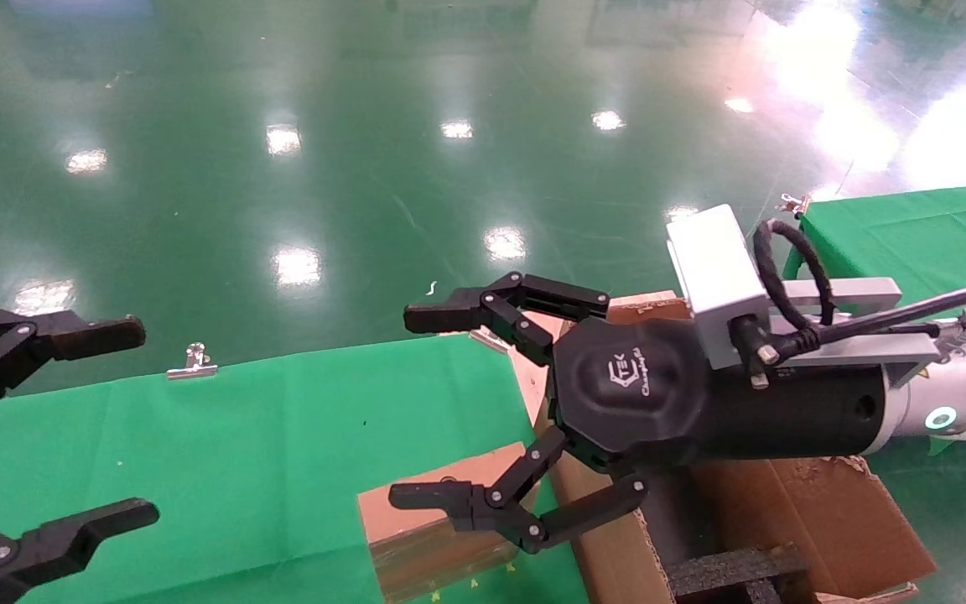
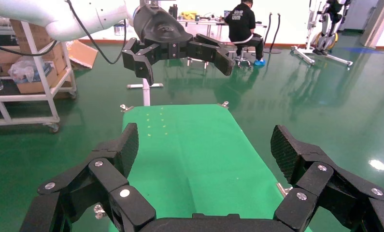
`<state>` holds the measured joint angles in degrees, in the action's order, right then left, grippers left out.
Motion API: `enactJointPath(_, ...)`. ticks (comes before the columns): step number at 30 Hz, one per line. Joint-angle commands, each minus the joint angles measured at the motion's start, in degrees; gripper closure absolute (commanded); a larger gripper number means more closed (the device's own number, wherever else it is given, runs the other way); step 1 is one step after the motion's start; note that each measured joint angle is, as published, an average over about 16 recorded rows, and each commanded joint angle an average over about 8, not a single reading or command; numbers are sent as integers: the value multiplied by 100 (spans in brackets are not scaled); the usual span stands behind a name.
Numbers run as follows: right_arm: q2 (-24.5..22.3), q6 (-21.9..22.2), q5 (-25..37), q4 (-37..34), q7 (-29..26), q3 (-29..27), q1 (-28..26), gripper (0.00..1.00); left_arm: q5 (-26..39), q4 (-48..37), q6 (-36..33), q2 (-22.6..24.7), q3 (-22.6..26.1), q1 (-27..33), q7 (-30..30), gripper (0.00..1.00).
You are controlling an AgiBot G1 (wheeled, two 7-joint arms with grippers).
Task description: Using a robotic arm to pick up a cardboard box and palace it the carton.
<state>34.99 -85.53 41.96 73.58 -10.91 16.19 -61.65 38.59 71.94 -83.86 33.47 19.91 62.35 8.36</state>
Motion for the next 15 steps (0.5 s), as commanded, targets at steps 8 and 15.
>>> enactJointPath(8, 0, 0, 0, 0, 0, 0, 0, 0, 0, 0, 0, 0, 0, 0, 0, 0)
enactJointPath(15, 0, 0, 0, 0, 0, 0, 0, 0, 0, 0, 0, 0, 0, 0, 0, 26)
